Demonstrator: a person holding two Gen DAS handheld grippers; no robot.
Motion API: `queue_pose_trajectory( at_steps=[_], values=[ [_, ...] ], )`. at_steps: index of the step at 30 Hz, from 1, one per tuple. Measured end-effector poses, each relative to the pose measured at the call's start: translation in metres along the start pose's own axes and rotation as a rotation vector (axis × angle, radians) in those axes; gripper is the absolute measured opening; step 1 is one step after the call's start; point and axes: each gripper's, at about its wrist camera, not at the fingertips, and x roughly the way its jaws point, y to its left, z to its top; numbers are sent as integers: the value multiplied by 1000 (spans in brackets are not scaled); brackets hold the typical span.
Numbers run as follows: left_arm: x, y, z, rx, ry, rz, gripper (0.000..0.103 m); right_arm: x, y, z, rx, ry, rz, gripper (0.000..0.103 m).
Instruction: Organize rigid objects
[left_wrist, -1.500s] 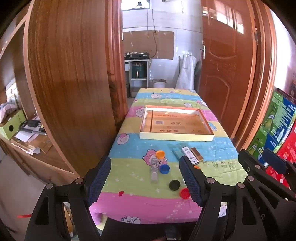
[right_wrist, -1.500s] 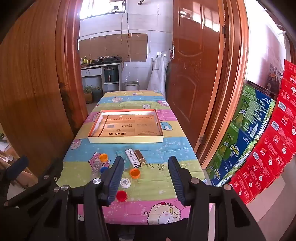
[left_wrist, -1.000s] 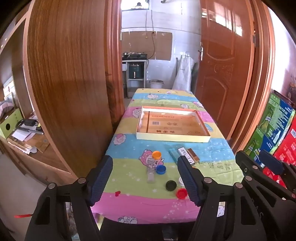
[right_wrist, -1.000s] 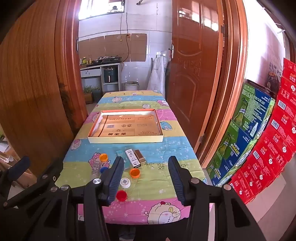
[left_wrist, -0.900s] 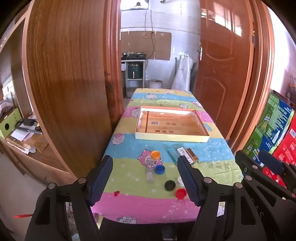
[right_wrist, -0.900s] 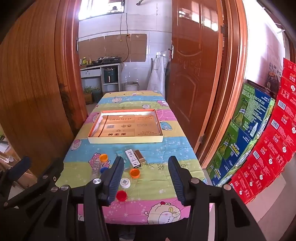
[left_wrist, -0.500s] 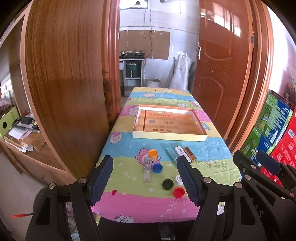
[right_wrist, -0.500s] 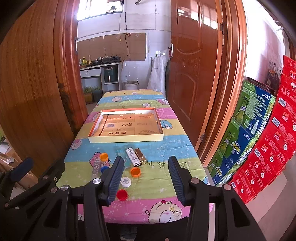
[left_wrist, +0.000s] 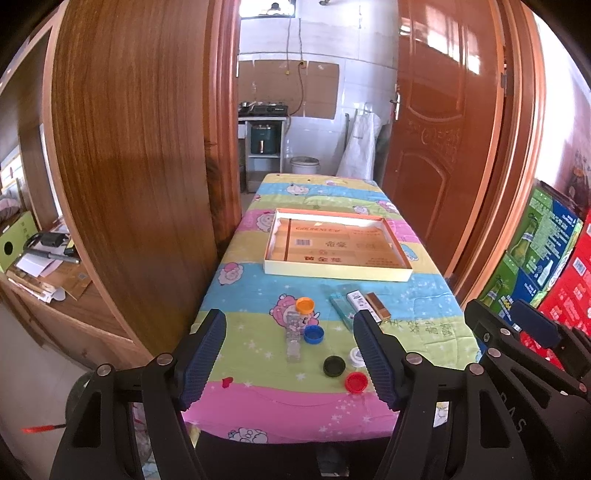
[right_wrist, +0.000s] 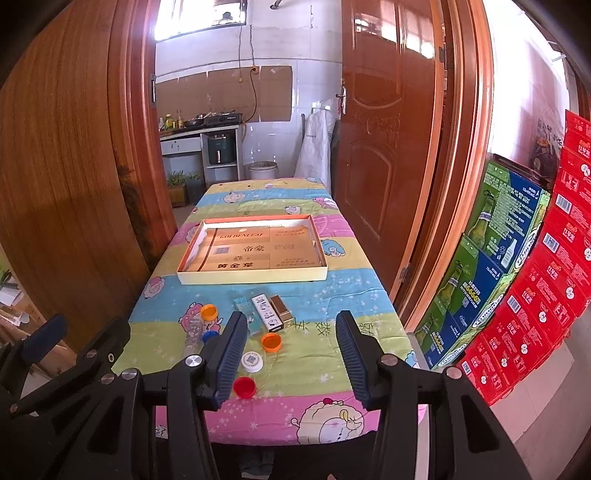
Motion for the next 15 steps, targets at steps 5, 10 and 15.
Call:
queue_pose_trajectory(
  at_steps=[5, 10, 15],
  values=[
    [0, -1, 0, 9, -3, -3, 73, 0, 0, 0, 0, 0, 0, 49],
    [1, -1, -1, 6, -1, -5, 73, 0, -1, 0, 2, 1, 5, 49],
    [1, -2, -1, 10, 1, -6, 73, 1, -2, -1, 7, 3, 6, 49]
  ],
)
